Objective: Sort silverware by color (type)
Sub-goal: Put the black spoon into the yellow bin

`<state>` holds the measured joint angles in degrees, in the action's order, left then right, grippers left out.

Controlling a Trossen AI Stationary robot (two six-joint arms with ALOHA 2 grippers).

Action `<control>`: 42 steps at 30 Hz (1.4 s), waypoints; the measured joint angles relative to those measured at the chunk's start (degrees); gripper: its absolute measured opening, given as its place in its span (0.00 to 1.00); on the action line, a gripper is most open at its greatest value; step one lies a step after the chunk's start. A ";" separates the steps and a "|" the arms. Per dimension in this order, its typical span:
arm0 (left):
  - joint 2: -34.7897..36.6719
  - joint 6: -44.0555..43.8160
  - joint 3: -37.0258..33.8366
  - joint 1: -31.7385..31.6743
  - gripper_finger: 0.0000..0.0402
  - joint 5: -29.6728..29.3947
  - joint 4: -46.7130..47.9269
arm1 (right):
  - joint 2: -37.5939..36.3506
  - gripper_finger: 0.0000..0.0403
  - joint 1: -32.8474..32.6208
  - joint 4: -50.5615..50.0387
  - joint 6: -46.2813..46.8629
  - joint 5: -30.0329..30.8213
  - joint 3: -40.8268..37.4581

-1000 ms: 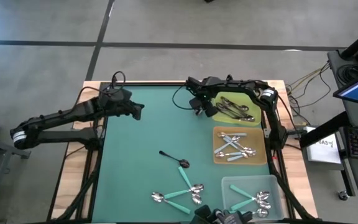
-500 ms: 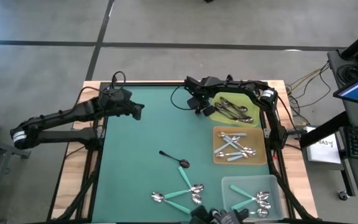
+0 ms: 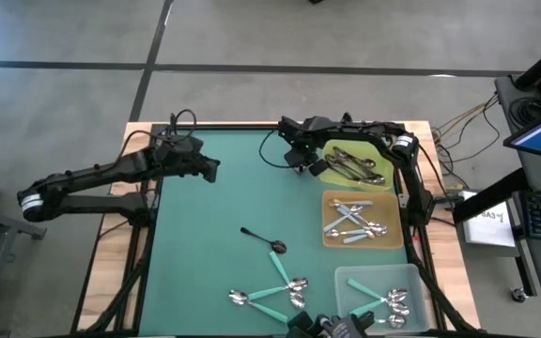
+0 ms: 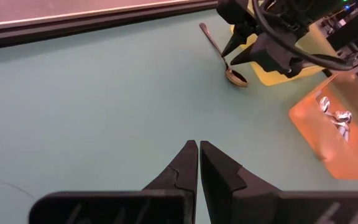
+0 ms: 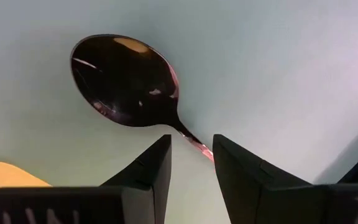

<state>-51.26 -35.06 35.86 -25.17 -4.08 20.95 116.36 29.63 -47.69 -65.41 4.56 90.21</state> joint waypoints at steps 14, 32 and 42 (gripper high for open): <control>-0.99 -0.01 0.00 0.80 0.00 0.00 -3.02 | 1.16 0.27 -1.17 -0.13 -9.37 0.11 -1.41; -0.99 -1.96 0.00 3.31 0.00 0.00 -3.26 | 0.48 0.27 -7.66 -1.16 7.69 -3.74 -1.60; -0.99 -3.03 0.00 5.02 0.00 -0.02 -3.41 | -1.55 0.27 -5.85 -3.86 8.04 0.93 -0.99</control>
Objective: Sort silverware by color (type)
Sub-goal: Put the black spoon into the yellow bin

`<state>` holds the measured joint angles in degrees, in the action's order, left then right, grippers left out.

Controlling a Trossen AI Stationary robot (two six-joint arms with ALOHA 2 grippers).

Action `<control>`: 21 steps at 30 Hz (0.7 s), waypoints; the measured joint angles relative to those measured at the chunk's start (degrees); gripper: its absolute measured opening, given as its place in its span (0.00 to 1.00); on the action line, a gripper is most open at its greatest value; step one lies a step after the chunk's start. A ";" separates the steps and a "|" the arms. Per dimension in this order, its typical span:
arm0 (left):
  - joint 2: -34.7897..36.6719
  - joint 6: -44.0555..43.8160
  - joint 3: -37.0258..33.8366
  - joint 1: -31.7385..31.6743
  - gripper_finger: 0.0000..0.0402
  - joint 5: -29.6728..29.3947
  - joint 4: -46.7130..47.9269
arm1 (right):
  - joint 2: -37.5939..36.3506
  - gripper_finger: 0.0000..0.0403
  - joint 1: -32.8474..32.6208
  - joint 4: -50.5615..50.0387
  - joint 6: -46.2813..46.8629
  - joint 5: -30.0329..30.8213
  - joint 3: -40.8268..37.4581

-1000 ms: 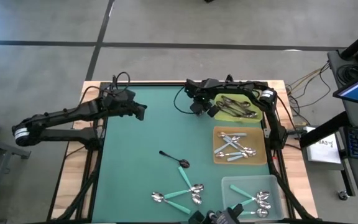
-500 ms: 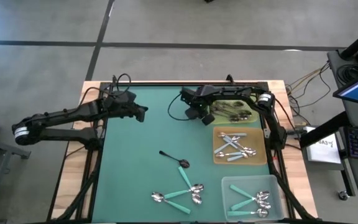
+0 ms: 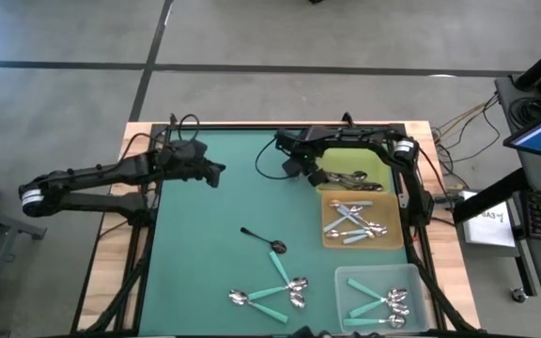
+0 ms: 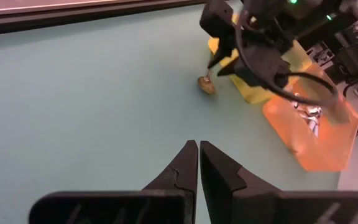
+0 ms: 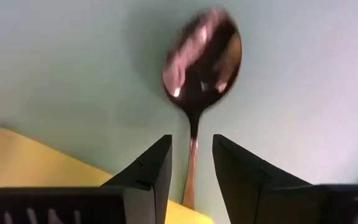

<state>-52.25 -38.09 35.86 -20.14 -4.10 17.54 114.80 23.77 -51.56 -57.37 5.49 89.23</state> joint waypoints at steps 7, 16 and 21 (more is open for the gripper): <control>0.00 -0.20 0.00 0.99 0.00 0.00 0.00 | -2.07 0.27 3.78 -2.65 -0.07 0.32 -0.56; 0.00 0.01 0.00 1.01 0.00 0.00 0.03 | -2.07 0.27 8.31 -9.86 0.10 0.19 -1.00; 0.00 0.52 0.00 1.01 0.00 0.00 0.02 | -2.07 0.27 8.39 -9.17 -0.08 0.83 0.68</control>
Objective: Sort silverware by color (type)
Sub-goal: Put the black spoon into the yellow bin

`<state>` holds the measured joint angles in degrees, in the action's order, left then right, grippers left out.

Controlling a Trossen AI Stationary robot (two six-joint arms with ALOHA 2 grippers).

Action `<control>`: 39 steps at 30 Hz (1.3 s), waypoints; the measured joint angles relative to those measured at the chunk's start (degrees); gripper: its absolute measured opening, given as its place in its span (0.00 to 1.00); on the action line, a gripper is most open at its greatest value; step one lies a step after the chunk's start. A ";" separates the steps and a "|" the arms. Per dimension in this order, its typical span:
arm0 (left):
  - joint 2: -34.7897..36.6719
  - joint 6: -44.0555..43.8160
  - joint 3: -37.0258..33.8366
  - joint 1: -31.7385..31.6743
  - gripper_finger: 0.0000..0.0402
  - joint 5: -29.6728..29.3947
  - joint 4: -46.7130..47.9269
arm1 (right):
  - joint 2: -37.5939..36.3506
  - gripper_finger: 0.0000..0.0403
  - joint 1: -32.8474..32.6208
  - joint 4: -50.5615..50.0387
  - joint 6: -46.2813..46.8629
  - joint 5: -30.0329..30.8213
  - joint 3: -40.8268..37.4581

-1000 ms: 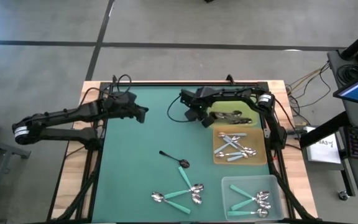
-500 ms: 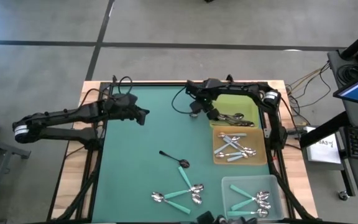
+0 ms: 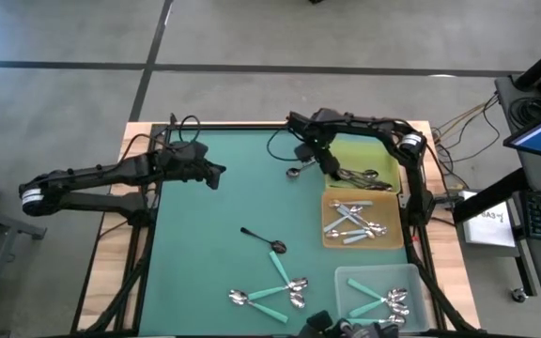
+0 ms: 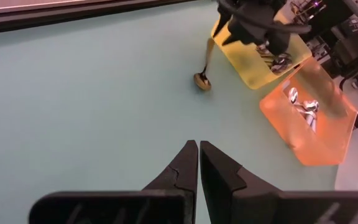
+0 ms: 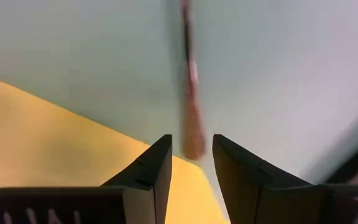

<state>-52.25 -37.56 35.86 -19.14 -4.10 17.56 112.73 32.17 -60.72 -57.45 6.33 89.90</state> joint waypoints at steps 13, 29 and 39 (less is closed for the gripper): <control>0.00 -0.22 0.00 0.61 0.00 -0.05 0.02 | -0.01 0.27 -3.41 8.46 2.24 -7.81 2.13; -0.07 -0.09 0.00 0.98 0.00 -0.04 0.07 | 5.20 0.27 -4.97 9.75 6.50 -7.81 1.86; -0.11 -0.16 0.00 1.11 0.00 -0.04 0.03 | 8.24 0.27 -6.37 10.47 6.17 -7.69 2.02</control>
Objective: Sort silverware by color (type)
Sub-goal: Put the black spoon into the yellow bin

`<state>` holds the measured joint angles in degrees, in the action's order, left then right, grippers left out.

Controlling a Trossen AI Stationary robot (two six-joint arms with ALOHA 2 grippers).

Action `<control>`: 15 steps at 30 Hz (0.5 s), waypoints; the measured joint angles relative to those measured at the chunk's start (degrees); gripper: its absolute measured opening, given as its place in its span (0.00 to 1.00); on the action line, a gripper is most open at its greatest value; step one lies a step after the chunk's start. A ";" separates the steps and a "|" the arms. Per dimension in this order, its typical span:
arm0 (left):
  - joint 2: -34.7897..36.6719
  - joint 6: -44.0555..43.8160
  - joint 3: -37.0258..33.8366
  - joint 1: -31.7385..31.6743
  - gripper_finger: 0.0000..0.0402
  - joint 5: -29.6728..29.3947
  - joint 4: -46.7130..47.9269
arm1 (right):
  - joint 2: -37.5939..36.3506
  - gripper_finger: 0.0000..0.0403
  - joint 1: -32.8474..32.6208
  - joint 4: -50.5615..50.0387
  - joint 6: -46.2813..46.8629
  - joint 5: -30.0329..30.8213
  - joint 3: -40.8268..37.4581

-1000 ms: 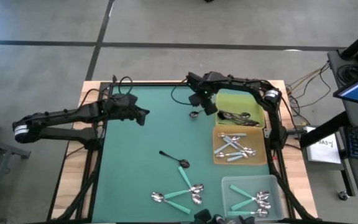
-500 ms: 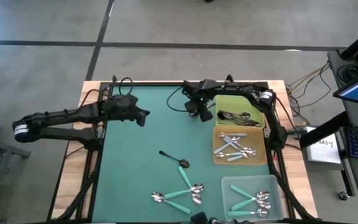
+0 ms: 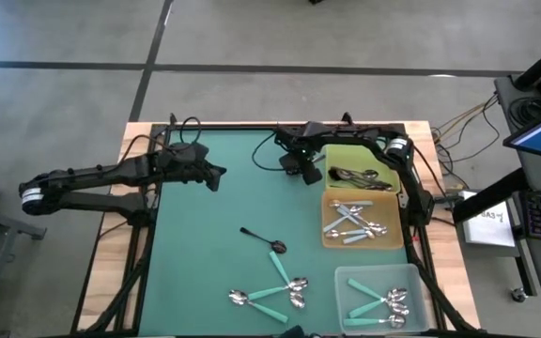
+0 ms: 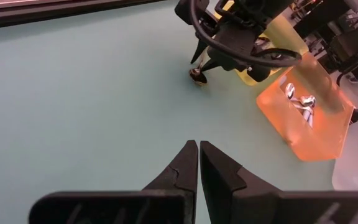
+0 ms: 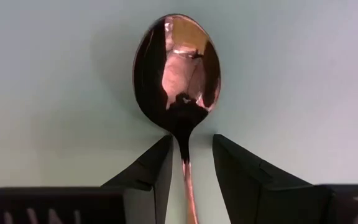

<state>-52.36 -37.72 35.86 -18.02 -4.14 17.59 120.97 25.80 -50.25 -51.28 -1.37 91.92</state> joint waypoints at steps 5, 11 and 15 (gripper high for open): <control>-0.07 -0.11 0.00 0.00 0.00 -0.53 0.02 | 0.07 0.27 -1.86 2.47 -0.79 -2.98 0.42; -0.07 -0.11 0.00 0.00 0.00 -1.42 -0.03 | 0.22 0.27 -4.45 5.01 0.35 -4.52 1.26; -0.07 -0.11 0.00 0.00 0.00 -1.45 -0.04 | 0.39 0.27 -5.94 7.70 0.78 -5.77 2.42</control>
<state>-52.42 -37.83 35.86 -18.02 -5.59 17.54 121.36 19.86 -42.56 -50.50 -7.13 94.35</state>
